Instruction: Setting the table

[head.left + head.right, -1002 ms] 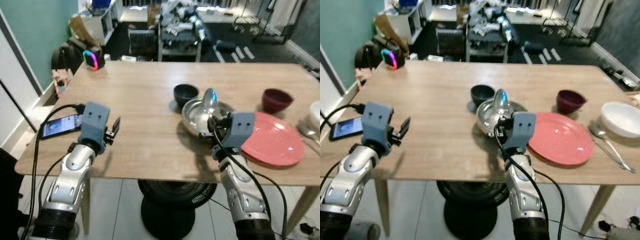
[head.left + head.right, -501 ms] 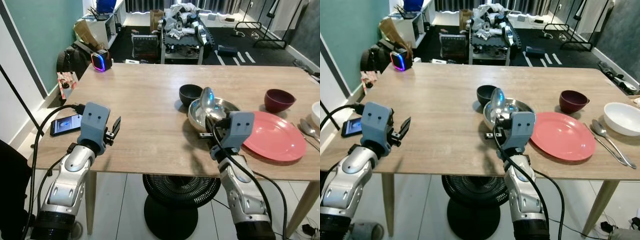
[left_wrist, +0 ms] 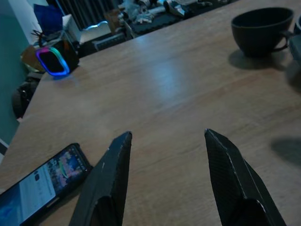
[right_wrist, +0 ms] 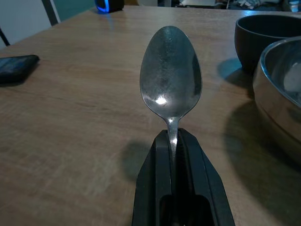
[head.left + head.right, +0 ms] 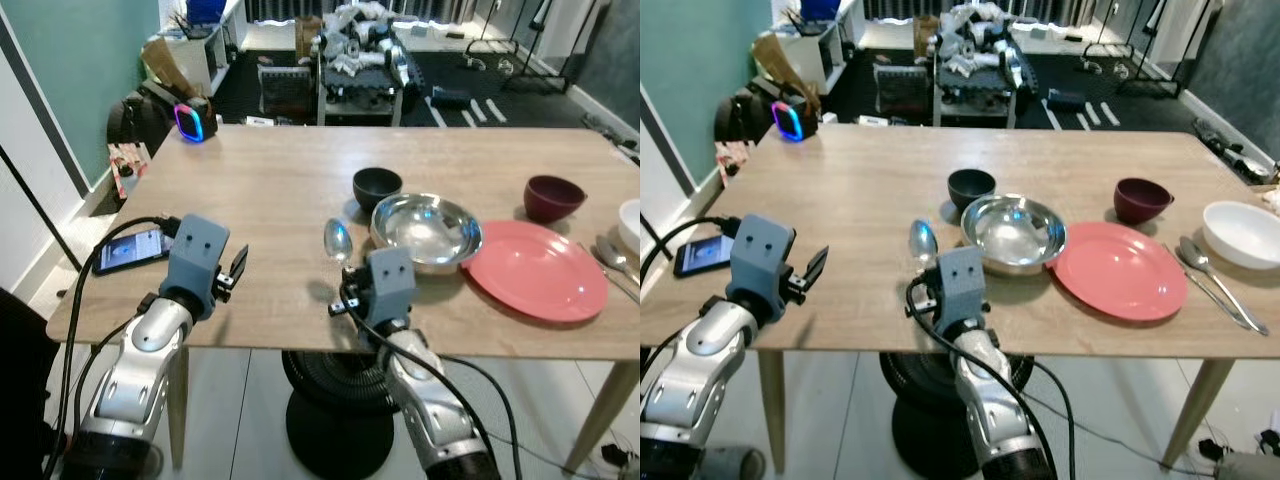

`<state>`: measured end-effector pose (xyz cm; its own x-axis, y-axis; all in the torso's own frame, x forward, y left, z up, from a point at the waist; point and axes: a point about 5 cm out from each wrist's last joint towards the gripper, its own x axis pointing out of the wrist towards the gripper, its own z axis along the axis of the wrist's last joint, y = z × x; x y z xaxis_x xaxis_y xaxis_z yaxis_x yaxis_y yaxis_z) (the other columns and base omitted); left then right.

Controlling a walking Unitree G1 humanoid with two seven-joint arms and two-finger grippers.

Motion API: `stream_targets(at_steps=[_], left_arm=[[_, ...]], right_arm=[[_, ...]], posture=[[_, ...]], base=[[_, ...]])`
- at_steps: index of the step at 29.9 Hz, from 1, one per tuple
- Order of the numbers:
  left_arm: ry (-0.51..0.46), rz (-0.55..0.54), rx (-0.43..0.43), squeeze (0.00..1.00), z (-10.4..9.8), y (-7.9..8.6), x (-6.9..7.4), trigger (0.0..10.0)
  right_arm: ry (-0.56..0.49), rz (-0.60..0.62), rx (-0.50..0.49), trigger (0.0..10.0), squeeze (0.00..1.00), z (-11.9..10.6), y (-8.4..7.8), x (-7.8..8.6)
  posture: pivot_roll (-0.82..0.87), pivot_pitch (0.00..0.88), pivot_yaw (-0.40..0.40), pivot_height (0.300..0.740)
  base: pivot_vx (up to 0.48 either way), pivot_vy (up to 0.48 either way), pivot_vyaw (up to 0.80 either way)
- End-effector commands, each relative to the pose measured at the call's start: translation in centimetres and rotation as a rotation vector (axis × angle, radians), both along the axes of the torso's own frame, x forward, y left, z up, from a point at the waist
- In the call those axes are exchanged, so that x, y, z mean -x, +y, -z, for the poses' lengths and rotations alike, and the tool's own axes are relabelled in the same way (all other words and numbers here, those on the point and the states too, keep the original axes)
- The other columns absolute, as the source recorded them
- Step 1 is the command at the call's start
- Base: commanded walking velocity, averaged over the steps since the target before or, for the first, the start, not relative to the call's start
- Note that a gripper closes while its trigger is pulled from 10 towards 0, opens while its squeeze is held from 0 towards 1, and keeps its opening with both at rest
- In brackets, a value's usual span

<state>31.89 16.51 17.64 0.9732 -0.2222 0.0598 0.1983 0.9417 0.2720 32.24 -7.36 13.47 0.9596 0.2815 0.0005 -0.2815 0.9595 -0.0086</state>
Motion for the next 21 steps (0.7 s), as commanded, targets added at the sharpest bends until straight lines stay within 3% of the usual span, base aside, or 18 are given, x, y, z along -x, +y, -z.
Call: stream_targets(at_steps=[1,12,19,20,21], left_arm=[[0.012,-0.003,-0.012,0.0,0.2,0.1,0.2,10.0],[0.017,-0.014,-0.007,0.0,0.2,0.2,0.5,10.0],[0.017,-0.015,-0.004,0.0,0.1,0.1,0.4,10.0],[0.018,-0.016,-0.005,0.0,0.1,0.2,0.4,10.0],[0.018,-0.017,-0.005,0.0,0.1,0.2,0.4,10.0]], right_arm=[[0.024,0.016,0.008,10.0,0.0,0.6,0.3,-0.3],[0.087,0.174,0.095,10.0,0.0,2.4,-2.2,-1.9],[0.083,0.204,0.083,10.0,0.0,2.3,-2.4,-2.3],[0.081,0.203,0.084,10.0,0.36,2.3,-2.4,-2.4],[0.08,0.203,0.085,10.0,1.0,2.3,-2.4,-2.5]], posture=[[0.07,0.0,0.077,0.74],[0.09,0.003,0.07,0.74],[0.09,0.004,0.072,0.74],[0.09,0.005,0.073,0.74],[0.09,0.005,0.073,0.74]], base=[[0.0,0.0,0.0],[0.0,0.0,0.0],[0.0,0.0,0.0],[0.0,0.0,0.0],[0.0,0.0,0.0]])
